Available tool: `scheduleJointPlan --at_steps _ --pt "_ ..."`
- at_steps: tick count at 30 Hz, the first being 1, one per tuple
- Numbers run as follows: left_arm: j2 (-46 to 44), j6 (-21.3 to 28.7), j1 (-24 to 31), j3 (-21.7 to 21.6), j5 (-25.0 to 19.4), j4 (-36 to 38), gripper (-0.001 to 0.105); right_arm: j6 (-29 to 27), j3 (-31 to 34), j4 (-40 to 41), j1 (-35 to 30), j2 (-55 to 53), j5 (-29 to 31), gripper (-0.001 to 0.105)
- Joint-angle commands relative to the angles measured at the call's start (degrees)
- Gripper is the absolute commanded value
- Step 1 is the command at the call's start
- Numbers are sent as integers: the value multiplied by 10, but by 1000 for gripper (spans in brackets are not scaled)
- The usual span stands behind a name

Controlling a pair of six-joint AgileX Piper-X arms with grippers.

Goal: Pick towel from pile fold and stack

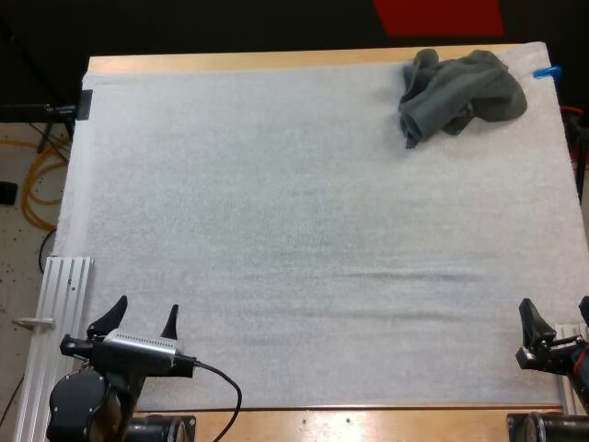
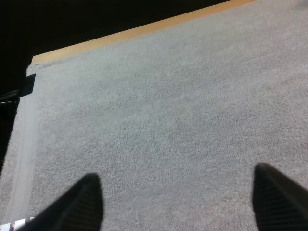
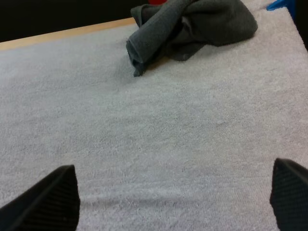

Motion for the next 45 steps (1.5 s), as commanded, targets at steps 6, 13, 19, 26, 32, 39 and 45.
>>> scheduleJointPlan --at_steps 6,13,19,26,32,39,45 --pt "-80 -6 0 1 -1 -6 67 0 -5 2 -1 -24 -2 78" --pt "-79 -6 0 0 2 -4 67 0 -5 -1 -1 -24 2 78" --pt "-32 -6 0 -44 48 -4 67 0 -42 30 -1 24 3 78" --pt "112 -14 -7 -156 188 -4 67 -4 -116 34 -1 140 -75 78" --pt "225 -40 -70 -240 287 -4 67 -6 -174 34 -1 242 -227 78" --pt "297 -40 -135 -270 291 -7 67 -4 -208 -13 -1 334 -252 78" --pt "318 -40 -139 -269 294 -31 67 39 -215 -147 -1 441 -188 78"
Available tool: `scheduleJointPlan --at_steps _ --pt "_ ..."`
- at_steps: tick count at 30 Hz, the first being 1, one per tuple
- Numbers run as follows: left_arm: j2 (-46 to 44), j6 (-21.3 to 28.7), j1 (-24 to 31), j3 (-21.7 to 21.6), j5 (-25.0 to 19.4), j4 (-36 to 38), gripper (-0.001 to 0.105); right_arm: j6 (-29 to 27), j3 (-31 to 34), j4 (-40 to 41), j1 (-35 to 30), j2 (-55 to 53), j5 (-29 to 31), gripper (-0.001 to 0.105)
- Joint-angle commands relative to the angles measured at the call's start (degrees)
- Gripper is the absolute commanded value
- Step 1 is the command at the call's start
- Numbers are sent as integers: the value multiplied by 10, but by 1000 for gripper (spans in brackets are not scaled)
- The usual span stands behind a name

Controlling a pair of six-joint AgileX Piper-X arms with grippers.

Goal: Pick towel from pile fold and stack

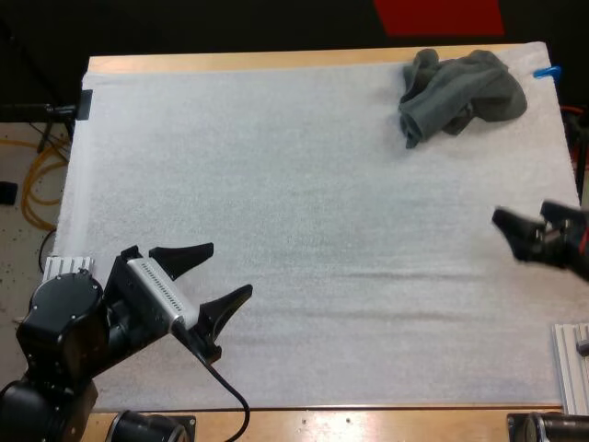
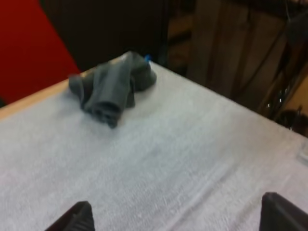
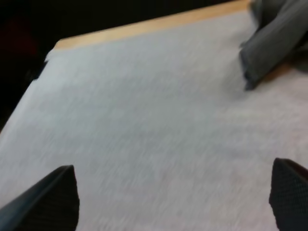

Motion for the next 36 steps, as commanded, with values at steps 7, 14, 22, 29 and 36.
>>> scheduleJointPlan --at_steps 7,14,22,29,36 --pt "-1 -6 -2 -3 -8 -42 67 87 -57 -150 0 209 78 78" --pt "-1 -6 -2 -3 -26 -42 67 172 -143 -222 15 415 88 78" --pt "-1 -22 -2 -3 -27 -42 67 227 -245 -261 79 604 138 78" --pt "-1 -48 -2 -3 -31 -42 67 328 -319 -299 101 733 144 78" --pt "-1 -48 -2 -3 -56 -42 67 441 -347 -372 102 794 98 74"
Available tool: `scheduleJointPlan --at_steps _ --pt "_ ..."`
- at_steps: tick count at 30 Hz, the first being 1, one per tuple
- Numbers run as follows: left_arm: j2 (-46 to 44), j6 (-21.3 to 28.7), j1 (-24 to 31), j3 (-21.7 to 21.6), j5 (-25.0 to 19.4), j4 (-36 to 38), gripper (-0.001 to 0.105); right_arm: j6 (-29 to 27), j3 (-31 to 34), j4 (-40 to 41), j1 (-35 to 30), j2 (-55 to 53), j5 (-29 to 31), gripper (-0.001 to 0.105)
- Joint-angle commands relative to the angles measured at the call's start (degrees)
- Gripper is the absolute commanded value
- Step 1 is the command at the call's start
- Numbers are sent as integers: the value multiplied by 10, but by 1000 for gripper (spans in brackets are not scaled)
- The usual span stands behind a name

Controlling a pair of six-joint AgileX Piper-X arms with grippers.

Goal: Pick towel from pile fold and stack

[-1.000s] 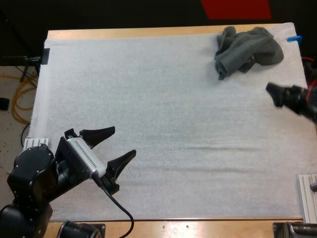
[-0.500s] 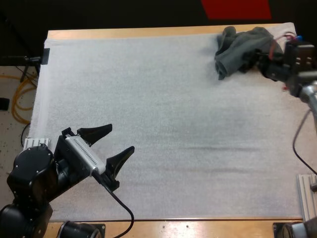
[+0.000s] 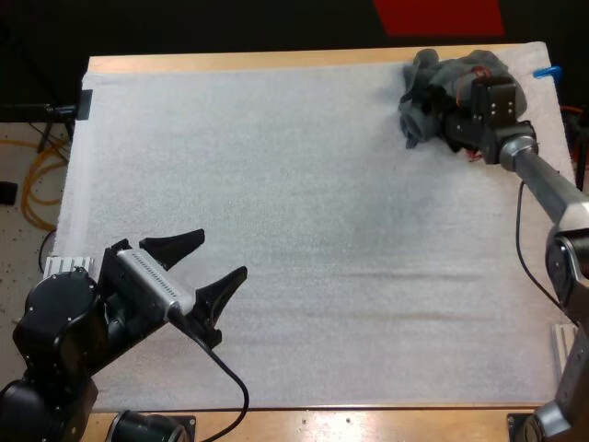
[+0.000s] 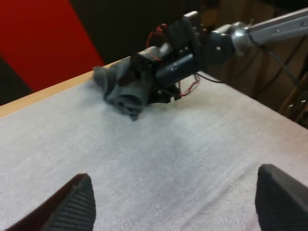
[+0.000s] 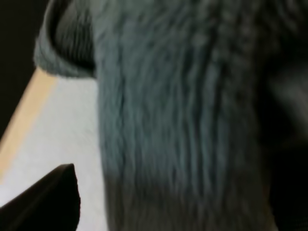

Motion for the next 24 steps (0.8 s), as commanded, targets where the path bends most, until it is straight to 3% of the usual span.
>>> scheduleJointPlan --at_steps 1,5,8,11,15,20,24 --pt "-1 -6 -2 -3 -9 -7 67 21 -9 -18 0 -2 -11 66" --pt "-1 -6 -2 -3 -8 -7 67 29 -12 -18 0 0 -34 25" --pt "-1 -6 -2 -3 -12 -7 67 27 -20 -19 -1 0 -88 1" --pt "-1 -6 -2 -3 -12 -7 67 18 -28 -32 -1 -6 -138 0" --pt "-1 -6 -2 -3 -12 -7 67 -25 -29 -45 -1 -43 -156 0" --pt "-1 -6 -2 -3 -12 -7 67 -177 -29 -43 -1 -143 -156 0" --pt "-1 -6 -2 -3 -12 -7 67 -261 -29 -41 -1 -223 -156 0"
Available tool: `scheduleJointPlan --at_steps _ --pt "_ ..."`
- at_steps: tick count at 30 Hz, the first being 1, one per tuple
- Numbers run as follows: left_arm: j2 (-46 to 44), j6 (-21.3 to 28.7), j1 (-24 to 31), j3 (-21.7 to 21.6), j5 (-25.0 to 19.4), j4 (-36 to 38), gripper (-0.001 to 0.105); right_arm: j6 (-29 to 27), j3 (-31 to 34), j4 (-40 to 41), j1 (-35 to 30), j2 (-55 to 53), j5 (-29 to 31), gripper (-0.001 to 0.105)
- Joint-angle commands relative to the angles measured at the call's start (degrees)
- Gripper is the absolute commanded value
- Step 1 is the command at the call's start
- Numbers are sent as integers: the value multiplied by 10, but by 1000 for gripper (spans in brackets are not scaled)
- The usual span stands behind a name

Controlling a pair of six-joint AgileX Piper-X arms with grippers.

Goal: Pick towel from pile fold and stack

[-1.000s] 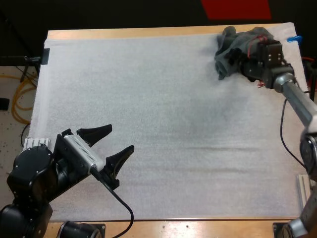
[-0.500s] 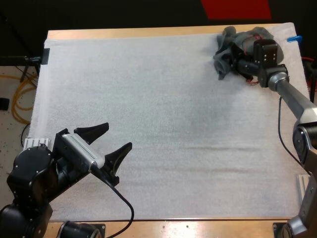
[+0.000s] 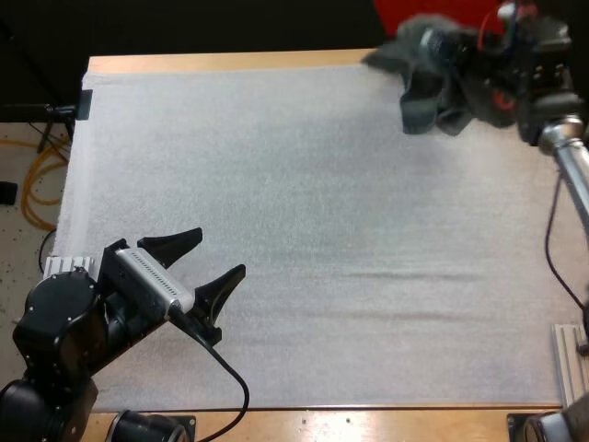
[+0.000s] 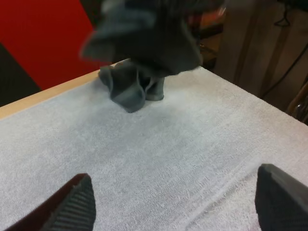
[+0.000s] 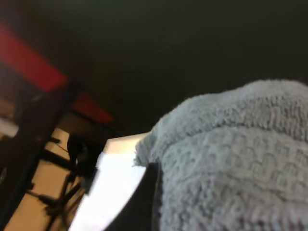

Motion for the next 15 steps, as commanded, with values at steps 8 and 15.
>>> scheduleJointPlan --at_steps 8,15 --pt "-1 -5 -2 -3 -5 -7 67 -119 -6 67 -1 -163 -8 0" --pt "-1 -6 -2 -3 -2 2 67 -129 -6 251 -1 -231 -8 0"
